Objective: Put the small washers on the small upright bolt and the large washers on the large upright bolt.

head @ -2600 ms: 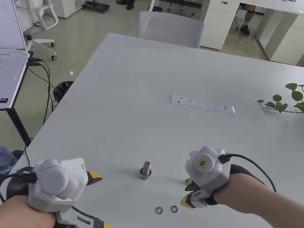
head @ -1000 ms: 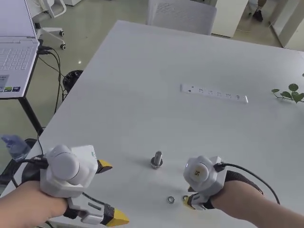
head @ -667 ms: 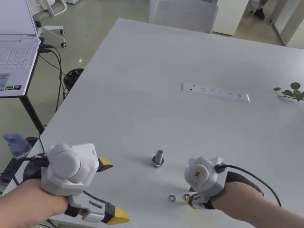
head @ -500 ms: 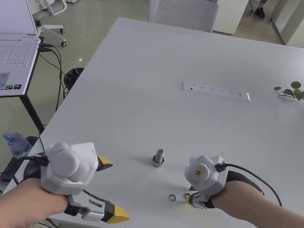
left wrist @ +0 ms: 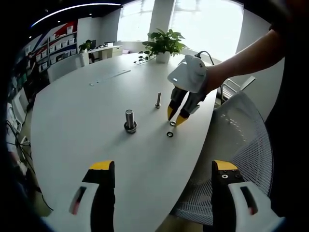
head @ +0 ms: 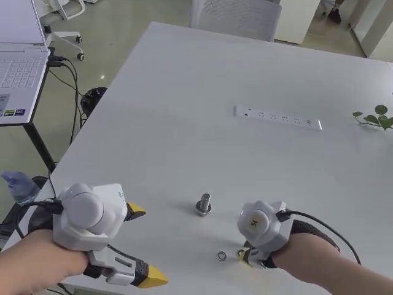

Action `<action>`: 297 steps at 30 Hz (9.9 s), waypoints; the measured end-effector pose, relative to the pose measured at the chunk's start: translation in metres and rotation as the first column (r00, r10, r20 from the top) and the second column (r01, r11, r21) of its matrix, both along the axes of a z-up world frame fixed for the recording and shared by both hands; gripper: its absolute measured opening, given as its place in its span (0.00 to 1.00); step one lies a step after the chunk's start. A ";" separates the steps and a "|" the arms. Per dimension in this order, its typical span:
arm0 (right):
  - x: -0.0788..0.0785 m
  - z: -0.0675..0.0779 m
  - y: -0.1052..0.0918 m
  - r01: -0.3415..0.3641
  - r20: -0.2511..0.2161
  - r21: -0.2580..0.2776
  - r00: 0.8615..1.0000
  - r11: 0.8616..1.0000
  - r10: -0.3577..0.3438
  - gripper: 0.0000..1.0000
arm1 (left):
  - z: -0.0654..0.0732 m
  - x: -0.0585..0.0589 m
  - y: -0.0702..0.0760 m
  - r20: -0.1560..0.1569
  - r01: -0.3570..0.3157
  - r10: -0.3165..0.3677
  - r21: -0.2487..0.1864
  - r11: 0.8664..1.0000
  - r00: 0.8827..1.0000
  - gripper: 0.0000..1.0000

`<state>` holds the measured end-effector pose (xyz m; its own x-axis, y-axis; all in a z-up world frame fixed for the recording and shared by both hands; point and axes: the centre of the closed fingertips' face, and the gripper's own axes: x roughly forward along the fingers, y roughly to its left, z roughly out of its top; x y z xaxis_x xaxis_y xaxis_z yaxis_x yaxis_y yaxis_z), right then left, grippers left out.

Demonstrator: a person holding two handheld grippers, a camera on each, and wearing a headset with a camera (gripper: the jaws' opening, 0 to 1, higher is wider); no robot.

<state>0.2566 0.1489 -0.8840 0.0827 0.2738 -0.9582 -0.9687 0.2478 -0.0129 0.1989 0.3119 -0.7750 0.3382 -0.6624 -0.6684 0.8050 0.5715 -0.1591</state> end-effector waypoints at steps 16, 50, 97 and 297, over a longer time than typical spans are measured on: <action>0.001 0.000 -0.001 -0.011 0.004 0.000 1.000 1.000 0.011 0.14 | -0.001 0.001 -0.002 0.000 0.000 0.000 0.003 1.000 1.000 0.82; 0.004 0.007 -0.013 0.074 -0.046 0.045 0.996 0.996 -0.072 0.13 | 0.002 0.000 -0.004 0.006 0.000 0.000 0.001 1.000 1.000 0.81; 0.061 0.069 -0.054 0.107 0.009 0.020 0.994 0.994 -0.107 0.13 | 0.004 0.002 -0.009 0.017 -0.018 0.018 -0.006 1.000 1.000 0.81; 0.079 0.039 -0.037 0.056 -0.037 -0.026 0.998 0.998 -0.057 0.24 | -0.010 0.003 -0.008 -0.030 -0.010 0.010 -0.004 1.000 0.999 0.78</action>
<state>0.3354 0.1119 -0.8448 0.0610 0.2455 -0.9675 -0.9532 0.3020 0.0165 0.2020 0.3043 -0.7852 0.3246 -0.6622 -0.6754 0.7940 0.5788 -0.1859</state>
